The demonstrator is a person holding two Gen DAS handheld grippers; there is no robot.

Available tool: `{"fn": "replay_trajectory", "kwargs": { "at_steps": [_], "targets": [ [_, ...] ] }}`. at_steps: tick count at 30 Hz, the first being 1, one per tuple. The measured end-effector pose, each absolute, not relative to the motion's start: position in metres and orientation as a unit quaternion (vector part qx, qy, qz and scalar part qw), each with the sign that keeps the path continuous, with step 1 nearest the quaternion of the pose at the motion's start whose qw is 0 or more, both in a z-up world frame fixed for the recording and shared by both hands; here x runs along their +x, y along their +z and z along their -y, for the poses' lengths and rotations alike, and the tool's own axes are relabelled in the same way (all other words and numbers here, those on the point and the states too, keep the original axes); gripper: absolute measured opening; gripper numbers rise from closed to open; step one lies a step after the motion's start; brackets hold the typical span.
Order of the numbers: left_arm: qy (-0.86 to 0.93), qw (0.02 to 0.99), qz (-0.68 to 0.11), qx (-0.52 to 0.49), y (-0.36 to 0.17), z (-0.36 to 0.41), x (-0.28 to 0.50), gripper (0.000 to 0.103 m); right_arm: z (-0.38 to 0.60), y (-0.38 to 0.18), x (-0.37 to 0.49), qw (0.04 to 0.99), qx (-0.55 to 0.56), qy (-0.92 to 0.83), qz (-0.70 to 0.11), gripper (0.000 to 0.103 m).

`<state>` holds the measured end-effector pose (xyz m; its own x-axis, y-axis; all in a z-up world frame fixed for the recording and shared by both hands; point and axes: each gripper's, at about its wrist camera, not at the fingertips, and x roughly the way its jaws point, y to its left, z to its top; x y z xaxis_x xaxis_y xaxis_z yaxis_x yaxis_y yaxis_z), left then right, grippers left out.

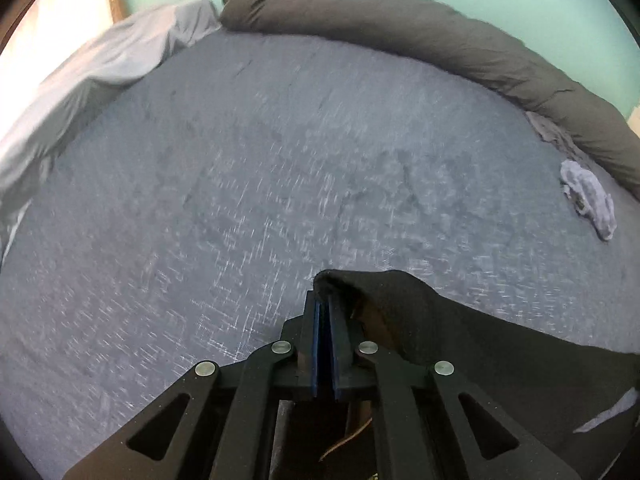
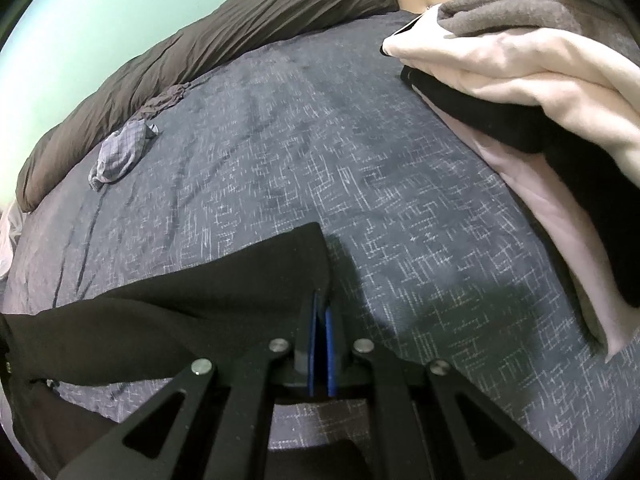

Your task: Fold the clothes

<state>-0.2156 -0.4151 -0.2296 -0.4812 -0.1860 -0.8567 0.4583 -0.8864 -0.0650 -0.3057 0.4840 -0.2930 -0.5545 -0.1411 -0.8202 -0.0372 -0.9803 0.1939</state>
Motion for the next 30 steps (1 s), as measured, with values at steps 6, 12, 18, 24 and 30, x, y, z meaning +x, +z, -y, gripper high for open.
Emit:
{"fn": "replay_trajectory", "kwargs": {
  "at_steps": [6, 12, 18, 24, 30],
  "targets": [
    [-0.840, 0.191, -0.178, 0.475, -0.241, 0.437, -0.203, 0.030, -0.486, -0.299, -0.306, 0.028, 0.474, -0.874, 0.099, 0.003],
    [-0.841, 0.164, -0.216, 0.468, -0.240, 0.450, -0.183, 0.039, -0.485, -0.300, -0.306, 0.025, 0.476, -0.873, 0.102, 0.003],
    [-0.851, 0.116, -0.227, 0.460, -0.235, 0.431, -0.172, 0.045, -0.482, -0.300, -0.306, 0.022, 0.483, -0.870, 0.099, 0.003],
    [-0.862, 0.085, -0.255, 0.430, -0.221, 0.422, -0.169, 0.045, -0.482, -0.300, -0.306, 0.024, 0.486, -0.868, 0.099, 0.003],
    [-0.855, 0.081, -0.210, 0.467, -0.234, 0.402, -0.185, 0.044, -0.481, -0.303, -0.305, 0.026, 0.487, -0.867, 0.100, 0.003]
  ]
}}
